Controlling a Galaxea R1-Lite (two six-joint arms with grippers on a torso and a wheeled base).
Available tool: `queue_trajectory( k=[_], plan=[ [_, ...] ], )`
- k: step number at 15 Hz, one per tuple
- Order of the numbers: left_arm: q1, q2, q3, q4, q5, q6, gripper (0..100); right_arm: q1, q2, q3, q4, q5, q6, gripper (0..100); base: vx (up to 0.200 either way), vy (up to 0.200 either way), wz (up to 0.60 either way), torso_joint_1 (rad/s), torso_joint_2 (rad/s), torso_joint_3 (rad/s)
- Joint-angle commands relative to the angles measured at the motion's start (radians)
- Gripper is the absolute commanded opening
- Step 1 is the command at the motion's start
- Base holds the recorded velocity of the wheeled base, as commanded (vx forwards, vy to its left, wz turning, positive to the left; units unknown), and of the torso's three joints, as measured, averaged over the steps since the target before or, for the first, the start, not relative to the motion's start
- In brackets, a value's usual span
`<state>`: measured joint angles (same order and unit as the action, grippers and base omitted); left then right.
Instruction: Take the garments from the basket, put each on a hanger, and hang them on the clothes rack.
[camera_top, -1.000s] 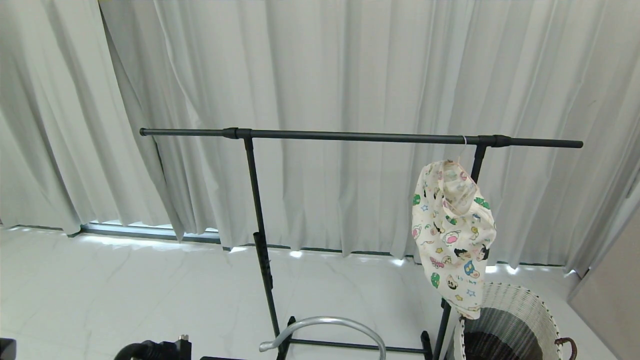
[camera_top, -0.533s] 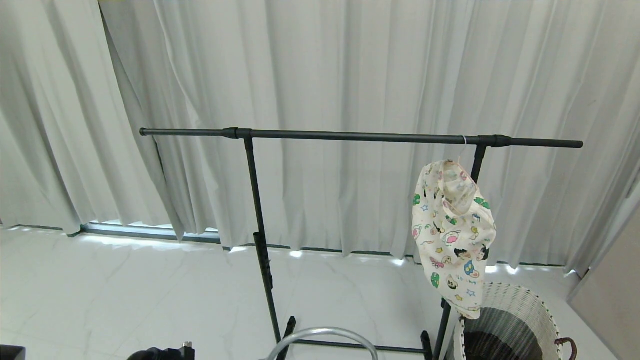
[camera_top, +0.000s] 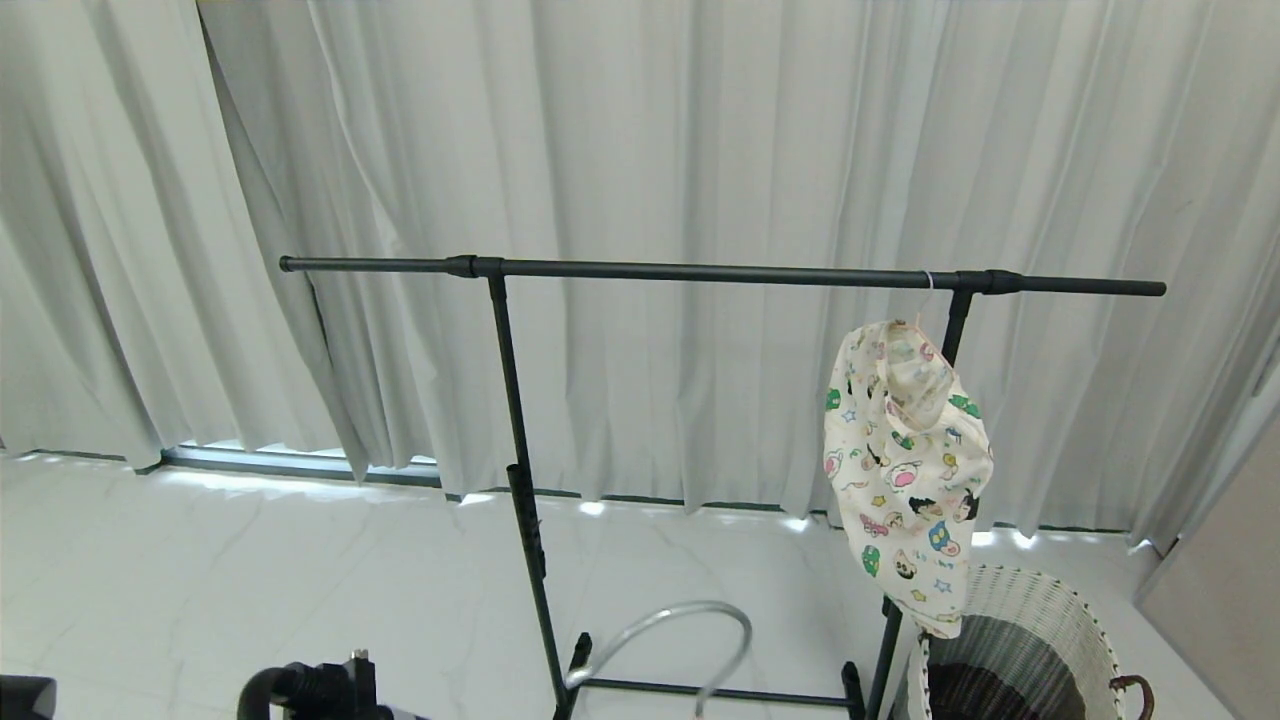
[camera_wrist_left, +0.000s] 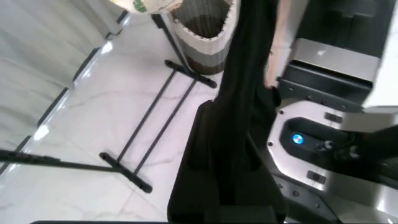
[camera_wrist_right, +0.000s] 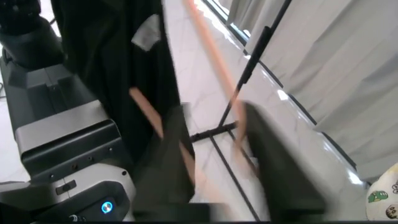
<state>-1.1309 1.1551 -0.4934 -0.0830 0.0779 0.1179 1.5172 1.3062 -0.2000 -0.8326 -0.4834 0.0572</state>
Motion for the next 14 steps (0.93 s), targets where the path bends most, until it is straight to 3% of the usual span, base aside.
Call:
queue_trajectory(
  k=[1,4,9,14],
  plan=[
    [0.026,-0.002,-0.001,-0.001,0.053,0.0,0,-0.071,-0.007,0.008,0.001,-0.023,0.0,100,0.0,0.0,0.0,0.0,0.0,0.0],
    [0.077,0.0,-0.008,-0.004,0.192,0.0,0,-0.201,-0.007,0.016,0.001,-0.02,0.0,100,0.0,0.0,0.0,0.0,0.0,0.0],
    [0.157,0.023,-0.037,-0.196,0.257,0.06,0,-0.219,0.119,-0.018,0.001,0.009,0.009,100,0.0,0.0,0.0,0.0,0.0,0.0],
    [0.158,0.015,-0.042,-0.216,0.257,0.088,0,-0.275,0.321,-0.203,0.001,0.017,0.087,100,0.0,0.0,0.0,0.0,0.0,0.0]
  ],
)
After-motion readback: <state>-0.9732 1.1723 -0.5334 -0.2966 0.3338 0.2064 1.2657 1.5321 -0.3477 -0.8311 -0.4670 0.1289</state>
